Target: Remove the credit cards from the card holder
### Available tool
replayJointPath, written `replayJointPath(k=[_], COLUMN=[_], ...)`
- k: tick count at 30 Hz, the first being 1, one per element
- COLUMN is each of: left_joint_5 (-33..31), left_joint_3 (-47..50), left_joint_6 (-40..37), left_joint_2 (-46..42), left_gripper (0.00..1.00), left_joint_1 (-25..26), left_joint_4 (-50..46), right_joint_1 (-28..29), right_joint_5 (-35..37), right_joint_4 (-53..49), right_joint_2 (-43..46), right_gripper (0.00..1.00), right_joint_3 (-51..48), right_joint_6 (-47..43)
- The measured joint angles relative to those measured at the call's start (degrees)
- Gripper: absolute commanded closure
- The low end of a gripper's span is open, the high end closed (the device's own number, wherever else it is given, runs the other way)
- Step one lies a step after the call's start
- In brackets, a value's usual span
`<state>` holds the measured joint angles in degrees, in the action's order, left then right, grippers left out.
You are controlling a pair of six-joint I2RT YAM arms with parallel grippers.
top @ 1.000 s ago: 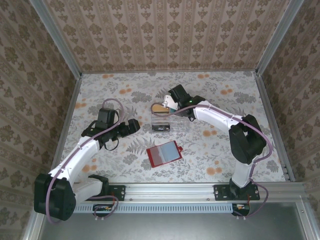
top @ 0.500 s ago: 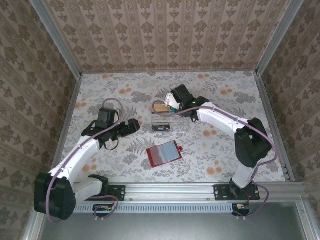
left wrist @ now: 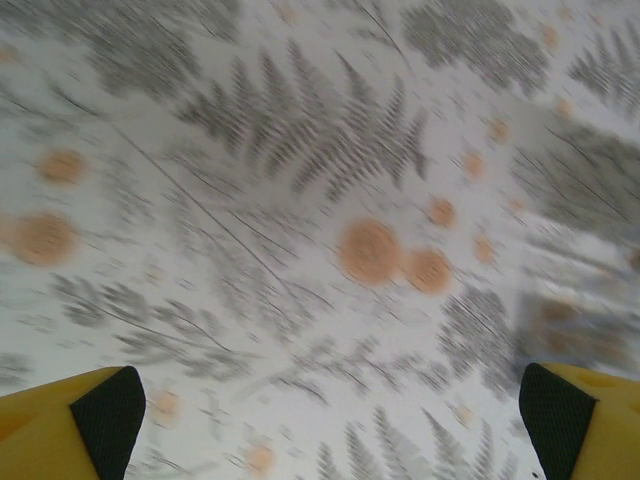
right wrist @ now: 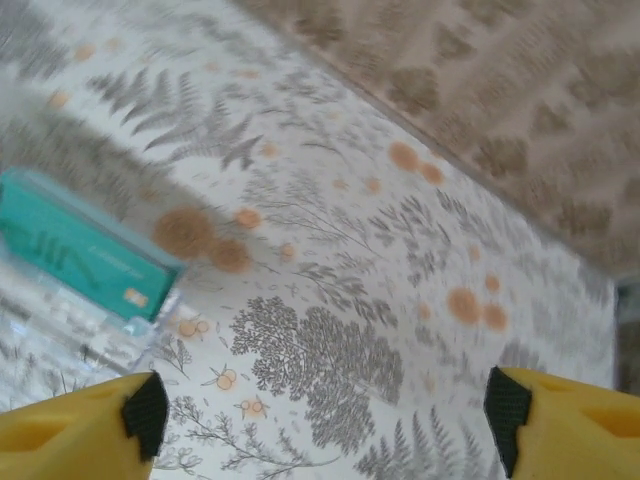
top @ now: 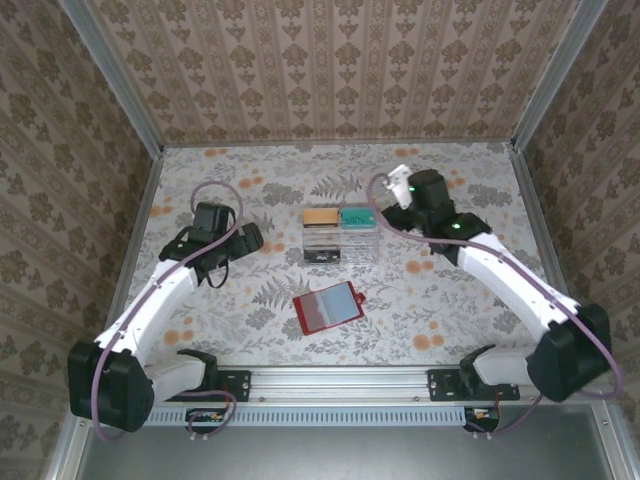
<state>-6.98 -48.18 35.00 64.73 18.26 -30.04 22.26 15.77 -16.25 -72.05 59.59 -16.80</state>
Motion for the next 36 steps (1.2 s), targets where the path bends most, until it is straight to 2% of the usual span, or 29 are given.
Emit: replayJointPath(k=[4, 8, 13, 19, 26, 33, 36], left_joint_5=[-9.38, -18.40, -21.20, -18.73, -15.85, -6.86, -3.15], left_joint_3=[1.66, 5.75, 15.56, 16.09, 20.35, 24.33, 24.76], left_joint_6=[-4.13, -7.23, -16.98, -23.98, -29.88, -30.51, -30.77], left_joint_2=[-2.78, -4.31, -4.24, 3.56, 10.38, 15.10, 16.59], left_gripper=[0.00, 0.00, 0.00, 0.00, 0.00, 0.00, 0.00], left_joint_1=[-0.02, -0.26, -2.86, -9.29, -13.18, -21.29, -21.27], left_joint_4=[3.32, 9.94, 22.47, 30.14, 44.33, 62.29, 66.47], right_joint_1=[-6.10, -8.92, -11.47, -13.60, -16.28, -19.34, -19.50], right_joint_5=[-1.62, -1.20, 1.29, 6.78, 7.85, 2.80, 0.17], right_joint_4=[4.92, 11.63, 18.49, 28.52, 43.85, 53.77, 60.06], right_joint_2=[8.15, 13.70, 14.53, 5.40, -6.75, -12.83, -14.08], right_gripper=[0.00, 0.00, 0.00, 0.00, 0.00, 0.00, 0.00], right_joint_3=[-8.09, -18.32, -29.00, -31.15, -33.46, -33.90, -35.60], right_joint_6=[8.37, 14.27, 17.81, 20.83, 21.51, 21.31, 21.05])
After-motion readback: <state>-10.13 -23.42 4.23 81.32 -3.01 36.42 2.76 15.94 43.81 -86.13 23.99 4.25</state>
